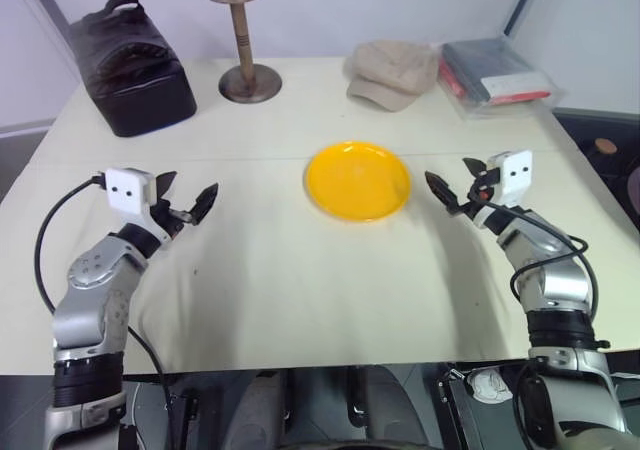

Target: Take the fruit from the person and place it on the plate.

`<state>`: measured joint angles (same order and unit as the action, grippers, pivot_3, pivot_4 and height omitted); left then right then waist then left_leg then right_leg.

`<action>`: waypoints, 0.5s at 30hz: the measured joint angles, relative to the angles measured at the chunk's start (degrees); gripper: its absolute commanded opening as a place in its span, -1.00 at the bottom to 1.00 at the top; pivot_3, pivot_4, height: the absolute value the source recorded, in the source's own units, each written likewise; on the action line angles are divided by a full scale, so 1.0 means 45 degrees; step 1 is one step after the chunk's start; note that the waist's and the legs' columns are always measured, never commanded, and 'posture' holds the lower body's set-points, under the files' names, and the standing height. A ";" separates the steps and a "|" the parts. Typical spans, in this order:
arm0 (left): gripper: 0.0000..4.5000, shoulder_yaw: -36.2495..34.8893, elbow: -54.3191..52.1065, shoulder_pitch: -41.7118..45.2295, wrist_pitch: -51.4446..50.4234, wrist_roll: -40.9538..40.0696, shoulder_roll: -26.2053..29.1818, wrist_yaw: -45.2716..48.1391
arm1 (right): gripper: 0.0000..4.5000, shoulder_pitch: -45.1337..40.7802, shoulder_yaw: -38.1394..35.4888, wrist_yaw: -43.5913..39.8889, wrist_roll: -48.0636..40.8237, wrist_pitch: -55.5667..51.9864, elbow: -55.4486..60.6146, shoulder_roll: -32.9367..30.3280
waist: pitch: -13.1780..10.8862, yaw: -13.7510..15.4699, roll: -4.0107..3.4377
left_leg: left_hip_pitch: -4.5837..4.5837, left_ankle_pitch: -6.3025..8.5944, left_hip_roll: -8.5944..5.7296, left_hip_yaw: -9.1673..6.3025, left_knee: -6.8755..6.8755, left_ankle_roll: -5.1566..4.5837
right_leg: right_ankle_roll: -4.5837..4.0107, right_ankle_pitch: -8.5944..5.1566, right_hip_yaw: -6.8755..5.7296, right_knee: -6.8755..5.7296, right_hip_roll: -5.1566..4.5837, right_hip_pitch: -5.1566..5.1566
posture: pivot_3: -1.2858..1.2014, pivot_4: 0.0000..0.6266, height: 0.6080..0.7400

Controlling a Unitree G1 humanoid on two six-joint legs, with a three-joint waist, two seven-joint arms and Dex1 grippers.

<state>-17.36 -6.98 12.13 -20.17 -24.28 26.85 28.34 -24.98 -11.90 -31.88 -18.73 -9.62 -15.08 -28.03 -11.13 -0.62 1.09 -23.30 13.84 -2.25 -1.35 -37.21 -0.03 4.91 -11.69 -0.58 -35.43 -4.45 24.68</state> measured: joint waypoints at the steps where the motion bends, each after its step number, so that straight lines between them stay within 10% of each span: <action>1: 0.98 0.0001 0.0000 0.0000 0.0004 0.0000 0.0000 0.0001 | 1.00 0.0000 0.0000 0.0001 0.0000 0.0000 0.0000 0.0000 | 0.0000 0.0000 0.0000 | 0.0000 0.0000 0.0000 0.0000 0.0000 0.0000 | 0.0000 0.0000 0.0000 0.0000 0.0000 0.0000 | 0.03 -0.52 1.00; 15: 0.98 0.0067 0.0045 0.0107 0.0172 0.0006 0.0002 0.0051 | 1.00 0.0000 0.0000 0.0011 0.0002 0.0001 0.0000 0.0000 | 0.0000 0.0002 0.0000 | 0.0000 0.0000 0.0000 0.0000 0.0000 0.0000 | 0.0000 0.0000 0.0000 0.0000 0.0000 0.0000 | 0.03 -0.52 1.00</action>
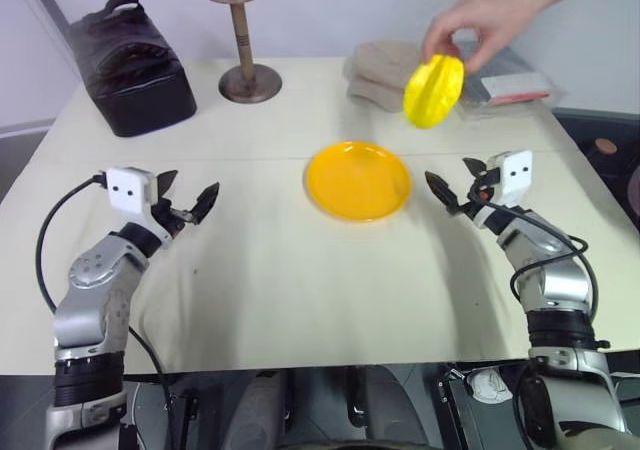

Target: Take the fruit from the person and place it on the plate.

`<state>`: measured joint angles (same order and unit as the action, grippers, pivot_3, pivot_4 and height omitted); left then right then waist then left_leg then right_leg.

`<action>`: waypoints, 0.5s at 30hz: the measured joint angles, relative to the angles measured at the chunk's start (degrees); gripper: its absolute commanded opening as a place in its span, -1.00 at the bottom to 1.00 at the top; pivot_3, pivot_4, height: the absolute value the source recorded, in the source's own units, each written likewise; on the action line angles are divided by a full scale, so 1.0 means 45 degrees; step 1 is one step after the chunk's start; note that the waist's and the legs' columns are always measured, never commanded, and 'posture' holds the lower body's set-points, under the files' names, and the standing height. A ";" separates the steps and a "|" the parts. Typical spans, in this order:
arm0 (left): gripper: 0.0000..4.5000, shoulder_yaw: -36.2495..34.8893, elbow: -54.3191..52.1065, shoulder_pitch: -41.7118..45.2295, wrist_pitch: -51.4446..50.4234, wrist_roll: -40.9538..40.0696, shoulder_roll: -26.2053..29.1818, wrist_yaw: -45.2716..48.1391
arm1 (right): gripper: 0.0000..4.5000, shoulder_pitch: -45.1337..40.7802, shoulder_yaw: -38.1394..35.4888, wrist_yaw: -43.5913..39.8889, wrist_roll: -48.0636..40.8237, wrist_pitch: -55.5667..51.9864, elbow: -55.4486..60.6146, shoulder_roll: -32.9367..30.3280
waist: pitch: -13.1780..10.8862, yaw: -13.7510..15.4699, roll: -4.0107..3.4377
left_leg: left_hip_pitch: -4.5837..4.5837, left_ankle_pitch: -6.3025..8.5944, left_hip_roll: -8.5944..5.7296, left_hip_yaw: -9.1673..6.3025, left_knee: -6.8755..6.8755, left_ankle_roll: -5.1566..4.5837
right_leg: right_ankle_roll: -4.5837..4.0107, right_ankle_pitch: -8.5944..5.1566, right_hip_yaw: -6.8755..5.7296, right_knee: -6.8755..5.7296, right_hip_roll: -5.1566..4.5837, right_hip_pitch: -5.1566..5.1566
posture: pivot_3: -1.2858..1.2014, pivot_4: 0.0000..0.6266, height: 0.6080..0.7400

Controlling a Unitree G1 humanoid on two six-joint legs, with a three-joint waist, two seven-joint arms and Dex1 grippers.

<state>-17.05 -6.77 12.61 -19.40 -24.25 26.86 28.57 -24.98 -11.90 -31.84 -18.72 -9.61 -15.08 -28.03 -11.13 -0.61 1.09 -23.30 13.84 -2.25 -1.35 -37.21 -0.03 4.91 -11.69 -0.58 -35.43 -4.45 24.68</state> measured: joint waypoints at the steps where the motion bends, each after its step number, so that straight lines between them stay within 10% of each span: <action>1: 0.98 0.0000 0.0028 0.0052 0.0022 0.0004 0.0005 0.0005 | 1.00 0.0000 0.0000 0.0000 0.0000 0.0001 0.0000 0.0000 | 0.0000 0.0001 0.0000 | 0.0000 0.0000 0.0000 0.0000 0.0000 0.0000 | 0.0000 0.0000 0.0000 0.0000 0.0000 0.0000 | 0.03 -0.52 1.00; 7: 0.98 -0.0022 0.0468 0.0765 -0.0115 -0.0517 0.0245 0.0783 | 1.00 0.0000 -0.0001 -0.0002 0.0004 0.0007 -0.0001 -0.0004 | -0.0001 -0.0004 0.0001 | -0.0003 0.0000 0.0000 0.0000 -0.0002 0.0000 | 0.0000 0.0000 -0.0002 0.0000 0.0005 0.0000 | 0.03 -0.52 1.00; 15: 0.98 0.0037 -0.2066 0.3336 -0.4458 -0.6171 0.3155 0.5040 | 1.00 -0.0038 -0.0012 -0.0034 0.0001 0.0006 -0.0010 -0.0124 | 0.0007 -0.0028 -0.0021 | 0.0012 0.0000 -0.0004 0.0007 0.0001 -0.0001 | -0.0009 -0.0007 -0.0006 0.0021 0.0025 -0.0020 | 0.03 -0.52 1.00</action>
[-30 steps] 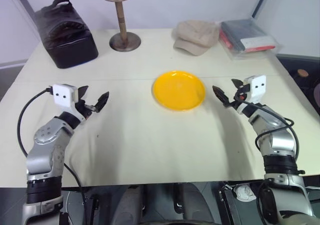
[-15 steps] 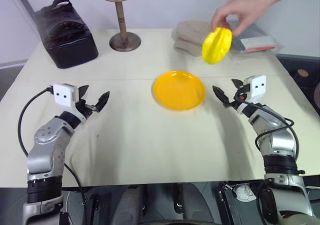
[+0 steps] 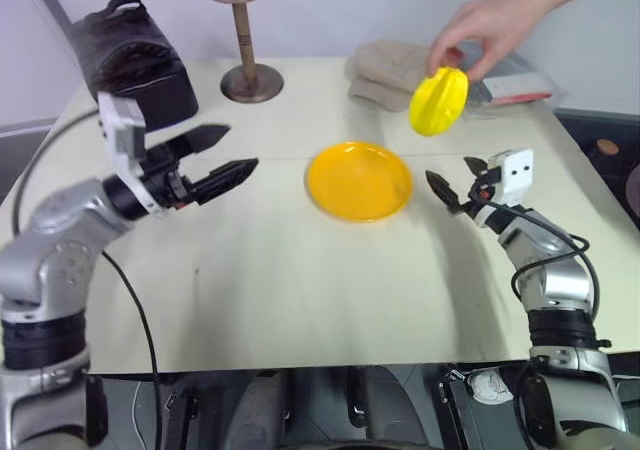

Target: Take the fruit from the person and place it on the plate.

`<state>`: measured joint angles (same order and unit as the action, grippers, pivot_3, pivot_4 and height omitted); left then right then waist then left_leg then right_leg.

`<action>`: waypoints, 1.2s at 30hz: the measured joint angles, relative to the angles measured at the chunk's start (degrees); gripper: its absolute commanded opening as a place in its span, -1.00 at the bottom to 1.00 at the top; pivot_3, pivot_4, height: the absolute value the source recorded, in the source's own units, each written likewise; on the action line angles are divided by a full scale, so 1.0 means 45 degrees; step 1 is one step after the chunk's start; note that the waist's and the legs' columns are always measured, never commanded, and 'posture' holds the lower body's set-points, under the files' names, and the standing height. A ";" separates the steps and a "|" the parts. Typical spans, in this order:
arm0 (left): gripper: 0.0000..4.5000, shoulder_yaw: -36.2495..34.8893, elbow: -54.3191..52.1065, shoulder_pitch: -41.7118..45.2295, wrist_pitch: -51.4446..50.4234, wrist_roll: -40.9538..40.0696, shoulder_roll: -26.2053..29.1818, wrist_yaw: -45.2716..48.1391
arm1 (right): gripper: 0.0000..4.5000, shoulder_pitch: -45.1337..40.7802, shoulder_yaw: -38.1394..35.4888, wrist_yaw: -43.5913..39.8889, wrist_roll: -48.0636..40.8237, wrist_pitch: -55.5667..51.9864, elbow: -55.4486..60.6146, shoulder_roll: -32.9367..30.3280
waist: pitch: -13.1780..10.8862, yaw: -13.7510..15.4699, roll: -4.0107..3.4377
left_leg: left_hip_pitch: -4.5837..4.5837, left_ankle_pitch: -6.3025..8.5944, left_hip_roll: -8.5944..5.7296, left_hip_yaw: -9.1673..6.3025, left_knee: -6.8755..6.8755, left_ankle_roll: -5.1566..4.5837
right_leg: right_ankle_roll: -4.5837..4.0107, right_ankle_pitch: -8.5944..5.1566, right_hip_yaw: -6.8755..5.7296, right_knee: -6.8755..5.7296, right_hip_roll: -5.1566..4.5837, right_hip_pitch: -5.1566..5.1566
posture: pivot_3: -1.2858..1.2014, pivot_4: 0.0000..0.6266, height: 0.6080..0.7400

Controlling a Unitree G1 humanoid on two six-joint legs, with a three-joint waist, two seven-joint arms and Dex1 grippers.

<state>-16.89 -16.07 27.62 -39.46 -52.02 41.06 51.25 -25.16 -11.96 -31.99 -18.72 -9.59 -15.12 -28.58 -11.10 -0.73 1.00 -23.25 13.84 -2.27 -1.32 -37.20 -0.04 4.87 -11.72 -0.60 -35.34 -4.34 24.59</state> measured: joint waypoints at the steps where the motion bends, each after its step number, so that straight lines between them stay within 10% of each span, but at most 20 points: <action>1: 0.98 0.0122 0.0081 0.0262 -0.0192 -0.0183 0.0102 0.0271 | 1.00 0.0045 -0.0026 0.0001 -0.0006 -0.0011 0.0031 -0.0054 | 0.0000 0.0000 0.0000 | 0.0002 0.0000 0.0001 -0.0001 0.0000 -0.0001 | -0.0018 -0.0010 -0.0005 -0.0001 0.0011 -0.0001 | 0.03 -0.52 1.00; 13: 0.98 0.1351 0.1927 0.1048 0.0510 0.1035 -0.0654 0.0804 | 1.00 -0.0496 -0.0669 0.0814 -0.1496 -0.2836 0.2939 -0.0192 | -0.0004 -0.0011 0.0000 | -0.0002 -0.0001 0.0024 -0.0006 -0.0002 -0.0002 | -0.0003 -0.0001 0.0012 0.0000 0.0048 0.0001 | 0.03 -0.52 1.00; 32: 0.98 0.1589 0.2439 0.0597 0.1963 0.3307 -0.0648 0.1109 | 1.00 -0.3246 -0.0162 0.0739 -0.1627 -0.3398 0.0650 0.0627 | -0.0005 -0.0004 -0.0002 | -0.0013 -0.0001 0.0023 -0.0007 0.0010 -0.0002 | 0.0004 0.0004 0.0025 0.0011 0.0043 0.0013 | 0.03 -0.52 1.00; 36: 1.00 0.1588 0.2439 0.0471 0.2111 0.3555 -0.0652 0.1092 | 0.36 -0.3247 -0.0125 0.0647 -0.1577 -0.3277 0.0333 0.0654 | -0.0005 -0.0005 -0.0002 | -0.0014 -0.0001 0.0022 -0.0006 0.0010 -0.0002 | 0.0006 0.0005 0.0026 0.0011 0.0040 0.0014 | 0.03 -0.52 1.00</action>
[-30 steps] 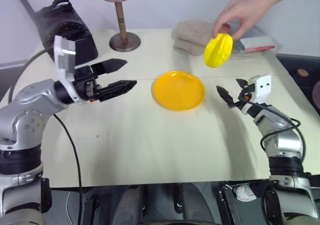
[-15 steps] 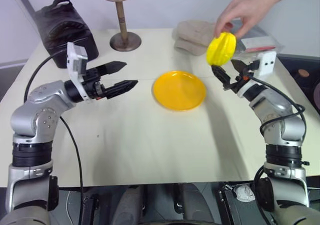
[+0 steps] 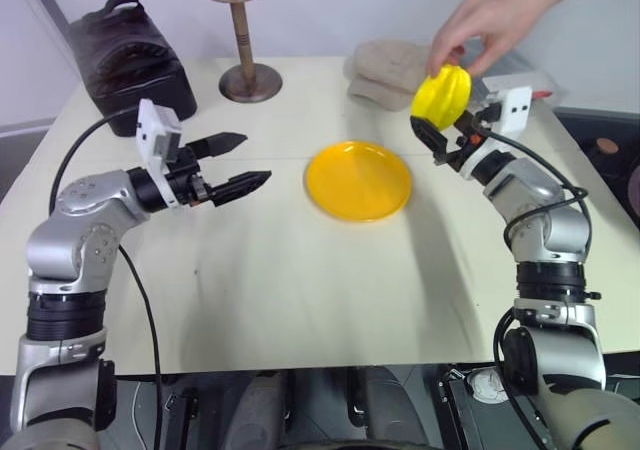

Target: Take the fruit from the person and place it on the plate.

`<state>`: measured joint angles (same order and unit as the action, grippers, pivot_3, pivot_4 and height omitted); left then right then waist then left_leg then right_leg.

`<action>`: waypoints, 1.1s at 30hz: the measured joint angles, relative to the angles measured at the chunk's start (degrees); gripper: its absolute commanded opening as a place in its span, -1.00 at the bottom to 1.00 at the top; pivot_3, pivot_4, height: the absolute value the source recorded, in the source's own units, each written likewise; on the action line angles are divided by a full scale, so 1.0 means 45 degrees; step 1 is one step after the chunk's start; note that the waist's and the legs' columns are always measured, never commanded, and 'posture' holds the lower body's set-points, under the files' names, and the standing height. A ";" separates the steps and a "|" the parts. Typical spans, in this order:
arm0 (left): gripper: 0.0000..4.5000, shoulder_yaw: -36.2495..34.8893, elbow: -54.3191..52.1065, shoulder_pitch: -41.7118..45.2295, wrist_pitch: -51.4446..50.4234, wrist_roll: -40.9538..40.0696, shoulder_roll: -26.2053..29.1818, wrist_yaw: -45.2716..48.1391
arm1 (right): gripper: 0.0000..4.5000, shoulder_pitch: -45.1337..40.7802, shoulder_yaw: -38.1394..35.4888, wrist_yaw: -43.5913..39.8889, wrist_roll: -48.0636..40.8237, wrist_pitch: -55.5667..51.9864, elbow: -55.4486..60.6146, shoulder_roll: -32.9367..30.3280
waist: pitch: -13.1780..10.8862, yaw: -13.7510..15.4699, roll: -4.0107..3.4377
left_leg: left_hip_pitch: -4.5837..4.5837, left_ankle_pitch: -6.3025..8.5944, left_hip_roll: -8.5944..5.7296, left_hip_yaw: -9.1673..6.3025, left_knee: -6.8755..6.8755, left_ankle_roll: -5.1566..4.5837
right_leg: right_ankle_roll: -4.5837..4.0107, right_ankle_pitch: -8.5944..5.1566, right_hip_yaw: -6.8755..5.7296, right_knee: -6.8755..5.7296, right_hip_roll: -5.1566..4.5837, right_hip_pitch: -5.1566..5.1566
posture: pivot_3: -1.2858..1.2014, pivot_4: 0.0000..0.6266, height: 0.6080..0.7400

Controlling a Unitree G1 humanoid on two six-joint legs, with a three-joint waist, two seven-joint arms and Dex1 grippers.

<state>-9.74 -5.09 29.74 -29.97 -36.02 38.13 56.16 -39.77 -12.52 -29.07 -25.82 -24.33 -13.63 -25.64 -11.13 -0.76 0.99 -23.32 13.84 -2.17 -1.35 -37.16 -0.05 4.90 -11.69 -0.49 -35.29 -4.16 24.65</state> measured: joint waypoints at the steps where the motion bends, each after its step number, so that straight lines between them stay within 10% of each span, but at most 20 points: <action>1: 1.00 -0.0001 -0.0001 -0.0006 0.0044 0.0051 -0.0003 -0.0012 | 0.13 0.0000 -0.0001 -0.0005 0.0009 0.0048 -0.0035 0.0019 | 0.0000 0.0002 0.0000 | 0.0000 0.0000 0.0000 0.0000 0.0000 0.0000 | 0.0000 0.0000 0.0000 0.0000 0.0000 0.0000 | 0.03 -0.52 1.00; 4: 1.00 -0.0001 -0.0001 -0.0010 0.0058 0.0098 -0.0028 -0.0036 | -0.42 0.0000 -0.0001 -0.0029 0.0055 0.0202 -0.0060 0.0089 | 0.0000 0.0001 -0.0001 | 0.0000 0.0000 0.0000 -0.0001 0.0001 0.0000 | 0.0000 0.0000 0.0000 -0.0001 0.0000 0.0002 | 0.03 -0.52 1.00; 27: 1.00 0.0501 0.0397 -0.2197 0.1255 0.1853 0.0095 -0.0355 | -0.44 0.0688 0.3512 -0.1449 0.1113 -0.1165 0.0748 0.1129 | -0.0001 0.0014 -0.0003 | -0.0017 0.0000 -0.0001 0.0000 0.0009 0.0001 | -0.0008 0.0004 -0.0002 -0.0006 -0.0042 0.0035 | 0.03 -0.52 1.00; 33: 1.00 0.0468 0.0344 -0.2614 0.1370 0.2012 -0.0019 -0.0774 | 0.88 0.0062 0.3431 -0.1440 0.1514 -0.0637 -0.0121 0.1342 | 0.0000 0.0024 -0.0002 | -0.0016 0.0002 -0.0019 0.0001 0.0013 0.0003 | -0.0005 0.0006 -0.0004 -0.0002 -0.0065 0.0034 | 0.03 -0.52 1.00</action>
<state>-7.63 -3.54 17.98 -23.80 -26.97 38.04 52.68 -39.49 2.92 -35.56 -19.01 -27.20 -14.17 -19.60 -11.13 -0.65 0.98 -23.39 13.84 -2.25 -1.34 -37.10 -0.03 4.88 -11.67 -0.51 -35.29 -4.46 24.81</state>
